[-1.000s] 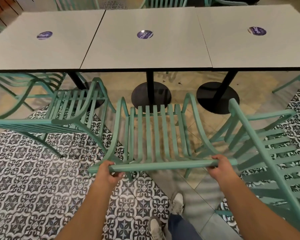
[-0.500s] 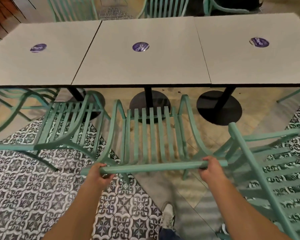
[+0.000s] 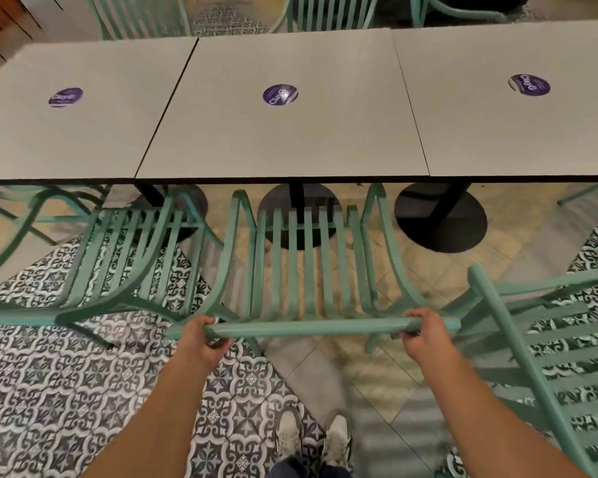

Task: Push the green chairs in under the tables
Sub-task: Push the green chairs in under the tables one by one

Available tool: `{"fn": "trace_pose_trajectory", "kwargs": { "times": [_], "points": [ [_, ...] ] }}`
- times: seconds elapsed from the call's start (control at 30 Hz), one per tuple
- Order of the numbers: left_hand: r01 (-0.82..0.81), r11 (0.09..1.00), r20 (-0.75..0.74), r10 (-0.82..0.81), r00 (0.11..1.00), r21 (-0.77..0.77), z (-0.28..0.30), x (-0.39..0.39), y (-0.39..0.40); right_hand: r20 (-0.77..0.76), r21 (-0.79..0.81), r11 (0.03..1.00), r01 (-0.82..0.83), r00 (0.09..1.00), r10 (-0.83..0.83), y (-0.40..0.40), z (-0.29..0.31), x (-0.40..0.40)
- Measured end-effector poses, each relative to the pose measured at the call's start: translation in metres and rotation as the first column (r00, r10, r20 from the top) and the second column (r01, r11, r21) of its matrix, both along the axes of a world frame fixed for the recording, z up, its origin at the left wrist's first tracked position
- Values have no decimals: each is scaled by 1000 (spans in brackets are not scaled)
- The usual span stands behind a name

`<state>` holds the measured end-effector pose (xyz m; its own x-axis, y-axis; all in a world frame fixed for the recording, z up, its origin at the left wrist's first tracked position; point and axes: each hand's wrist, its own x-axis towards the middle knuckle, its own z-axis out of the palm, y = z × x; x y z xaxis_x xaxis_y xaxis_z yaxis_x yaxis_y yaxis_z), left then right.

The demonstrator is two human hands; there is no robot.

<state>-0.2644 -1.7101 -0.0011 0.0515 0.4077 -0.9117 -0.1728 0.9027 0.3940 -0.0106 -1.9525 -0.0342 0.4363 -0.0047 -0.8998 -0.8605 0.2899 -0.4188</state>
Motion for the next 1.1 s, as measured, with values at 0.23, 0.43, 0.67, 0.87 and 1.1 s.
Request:
{"fn": "trace_pose_trajectory", "kwargs": {
  "times": [0.23,0.43,0.67,0.87,1.1],
  "points": [
    [-4,998,40,2,999,55,-2,-18,6,97,60,997,52,994,-58,-7,14,-5],
    [6,999,-28,-8,1000,-51,-5,-12,30,18,43,995,91,996,-92,1,16,11],
    [19,998,12,-18,1000,-63,-6,6,51,26,-26,998,50,998,-49,15,10,27],
    [15,998,-10,-15,1000,-56,-9,19,56,17,-78,996,47,999,-45,22,12,43],
    [67,997,-42,-68,997,-35,-8,24,53,-32,-106,993,56,998,-60,26,16,47]
  ]
}}
